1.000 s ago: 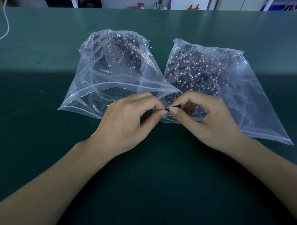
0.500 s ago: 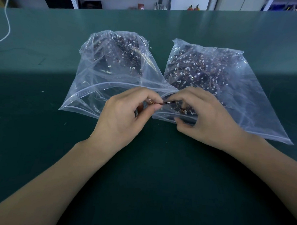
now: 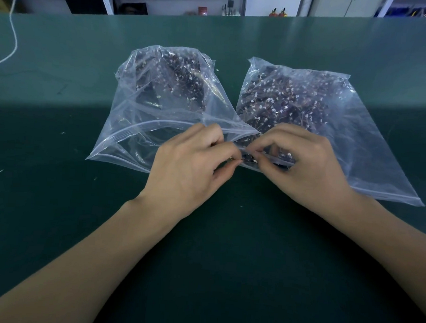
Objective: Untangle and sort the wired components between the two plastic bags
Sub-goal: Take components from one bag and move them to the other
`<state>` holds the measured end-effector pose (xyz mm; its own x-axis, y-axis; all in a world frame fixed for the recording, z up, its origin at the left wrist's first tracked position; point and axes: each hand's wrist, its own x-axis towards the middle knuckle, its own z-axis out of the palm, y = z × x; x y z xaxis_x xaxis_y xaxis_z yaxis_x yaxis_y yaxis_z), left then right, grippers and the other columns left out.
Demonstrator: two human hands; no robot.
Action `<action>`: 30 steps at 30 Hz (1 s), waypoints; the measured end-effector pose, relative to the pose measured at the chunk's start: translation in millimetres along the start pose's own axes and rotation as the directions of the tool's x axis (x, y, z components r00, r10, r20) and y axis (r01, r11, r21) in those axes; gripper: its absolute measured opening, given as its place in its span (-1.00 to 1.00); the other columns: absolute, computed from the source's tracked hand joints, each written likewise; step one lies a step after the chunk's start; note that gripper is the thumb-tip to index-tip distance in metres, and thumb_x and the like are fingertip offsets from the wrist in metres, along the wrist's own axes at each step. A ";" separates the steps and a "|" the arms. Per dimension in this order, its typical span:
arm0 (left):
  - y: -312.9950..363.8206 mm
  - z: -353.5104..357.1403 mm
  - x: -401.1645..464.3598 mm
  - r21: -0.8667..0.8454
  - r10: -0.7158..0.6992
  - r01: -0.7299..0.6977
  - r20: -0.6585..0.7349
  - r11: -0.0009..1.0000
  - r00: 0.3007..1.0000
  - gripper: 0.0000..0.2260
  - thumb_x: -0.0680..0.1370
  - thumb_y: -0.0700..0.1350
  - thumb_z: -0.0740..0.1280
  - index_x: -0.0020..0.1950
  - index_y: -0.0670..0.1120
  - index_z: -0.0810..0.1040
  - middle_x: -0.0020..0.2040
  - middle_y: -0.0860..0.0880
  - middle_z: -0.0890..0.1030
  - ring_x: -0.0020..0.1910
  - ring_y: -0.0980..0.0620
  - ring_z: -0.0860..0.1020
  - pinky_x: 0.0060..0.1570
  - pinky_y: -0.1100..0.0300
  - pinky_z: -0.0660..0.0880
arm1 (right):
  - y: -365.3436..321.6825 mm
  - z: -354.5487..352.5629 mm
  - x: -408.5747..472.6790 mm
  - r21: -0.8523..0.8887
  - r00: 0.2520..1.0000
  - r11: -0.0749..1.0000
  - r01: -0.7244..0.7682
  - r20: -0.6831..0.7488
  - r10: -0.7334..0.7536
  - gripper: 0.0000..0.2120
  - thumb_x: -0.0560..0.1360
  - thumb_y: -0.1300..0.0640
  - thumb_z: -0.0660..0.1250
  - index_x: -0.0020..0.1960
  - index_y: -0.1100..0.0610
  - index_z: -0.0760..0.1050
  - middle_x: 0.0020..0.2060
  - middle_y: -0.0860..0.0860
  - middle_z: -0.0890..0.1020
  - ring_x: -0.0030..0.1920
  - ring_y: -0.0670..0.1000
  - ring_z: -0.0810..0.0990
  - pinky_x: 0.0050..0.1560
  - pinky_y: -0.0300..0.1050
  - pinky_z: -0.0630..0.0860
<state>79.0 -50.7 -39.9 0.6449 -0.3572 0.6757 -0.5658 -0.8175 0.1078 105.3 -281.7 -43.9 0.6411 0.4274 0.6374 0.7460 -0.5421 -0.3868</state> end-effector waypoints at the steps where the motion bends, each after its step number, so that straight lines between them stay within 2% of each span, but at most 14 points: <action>1: 1.5 0.2 1.2 0.005 -0.013 0.013 0.004 1.000 1.000 -0.97 0.57 -0.08 0.52 -0.07 0.03 0.73 -0.22 0.05 0.49 -0.17 0.10 0.43 -0.25 0.30 0.15 | -0.2 0.0 -0.1 -0.001 1.000 1.000 -0.001 0.001 0.001 -0.88 0.56 0.32 0.48 0.04 0.14 0.72 -0.12 -0.01 0.67 -0.16 0.01 0.61 -0.13 0.02 0.59; 4: 5.7 4.1 2.7 0.078 0.021 -0.027 0.072 0.997 0.997 -0.91 0.57 -0.09 0.51 -0.13 0.06 0.74 -0.31 0.05 0.48 -0.25 0.01 0.51 -0.35 0.22 0.24 | -1.4 0.6 0.4 -0.001 1.000 1.000 -0.017 0.006 0.017 -0.87 0.54 0.32 0.50 0.03 0.14 0.73 -0.11 -0.01 0.67 -0.17 0.02 0.61 -0.14 0.04 0.58; 8: 11.2 8.0 0.8 0.213 0.038 -0.083 0.209 0.974 0.977 -0.96 0.58 -0.04 0.51 -0.06 0.09 0.76 -0.36 0.04 0.55 -0.37 -0.10 0.60 -0.45 0.18 0.33 | -2.9 2.4 0.2 -0.019 0.999 0.999 -0.039 0.033 0.040 -0.85 0.53 0.31 0.50 0.02 0.10 0.73 -0.10 -0.04 0.67 -0.16 0.05 0.62 -0.13 0.09 0.58; 11: 12.9 10.7 -0.3 0.302 0.013 -0.088 0.241 0.949 0.971 -0.85 0.69 0.05 0.34 0.01 0.12 0.71 -0.34 0.05 0.59 -0.36 -0.09 0.63 -0.40 0.17 0.29 | -3.2 3.4 0.1 -0.057 0.996 0.997 -0.054 0.068 0.057 -0.85 0.53 0.27 0.50 0.05 0.07 0.72 -0.07 -0.06 0.66 -0.10 0.02 0.62 -0.09 0.08 0.59; 14: 9.5 11.9 -1.9 0.260 0.020 -0.075 0.208 0.963 0.978 -0.75 0.73 0.11 0.21 0.12 0.16 0.69 -0.28 0.07 0.64 -0.31 -0.10 0.66 -0.36 0.15 0.31 | -3.7 5.2 -0.8 -0.120 0.990 0.989 -0.082 0.107 0.095 -0.80 0.50 0.20 0.51 0.12 0.06 0.69 -0.01 -0.07 0.65 -0.02 -0.03 0.58 0.04 0.03 0.58; 18: 8.3 9.6 -2.4 0.186 0.048 -0.068 0.111 0.980 0.993 -0.82 0.66 0.08 0.39 0.22 0.14 0.70 -0.31 0.08 0.59 -0.40 -0.10 0.62 -0.45 0.13 0.43 | -2.8 5.5 0.3 -0.156 0.985 0.982 -0.107 0.117 0.126 -0.75 0.50 0.13 0.51 0.18 0.05 0.67 0.03 -0.06 0.64 0.05 0.02 0.60 0.13 0.06 0.56; 25: 6.8 7.9 -1.5 0.163 0.029 -0.051 0.138 0.985 0.990 -0.74 0.54 0.09 0.53 0.22 0.14 0.71 -0.26 0.08 0.50 -0.38 -0.03 0.57 -0.41 0.24 0.19 | -2.7 10.8 3.8 -0.254 0.990 0.962 -0.096 0.078 0.120 -0.69 0.46 0.02 0.58 0.17 0.05 0.68 0.04 -0.04 0.62 0.06 0.08 0.58 0.13 0.12 0.54; 28: 6.8 7.0 -0.2 0.145 0.007 -0.032 0.172 0.989 0.985 -0.83 0.50 0.08 0.58 0.07 0.13 0.75 -0.26 0.08 0.49 -0.38 0.00 0.56 -0.41 0.28 0.06 | -4.9 15.9 6.3 -0.292 0.994 0.954 -0.072 0.058 0.093 -0.79 0.46 0.08 0.59 0.09 0.05 0.70 -0.04 -0.05 0.65 0.00 0.09 0.58 0.09 0.07 0.52; 30: 4.9 7.5 0.1 0.140 0.003 -0.027 0.170 0.990 0.985 -0.90 0.50 0.07 0.57 -0.03 0.11 0.75 -0.27 0.08 0.48 -0.39 0.01 0.54 -0.40 0.27 0.10 | -6.7 17.9 6.6 -0.309 0.995 0.950 -0.053 0.059 0.074 -0.84 0.47 0.11 0.58 0.04 0.05 0.70 -0.09 -0.08 0.68 -0.03 0.10 0.58 0.07 0.01 0.50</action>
<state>80.2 -58.1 -44.7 0.7214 -0.4311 0.5419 -0.5055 -0.8627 -0.0134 107.7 -262.3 -49.1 0.7043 0.4280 0.5664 0.6190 -0.7609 -0.1947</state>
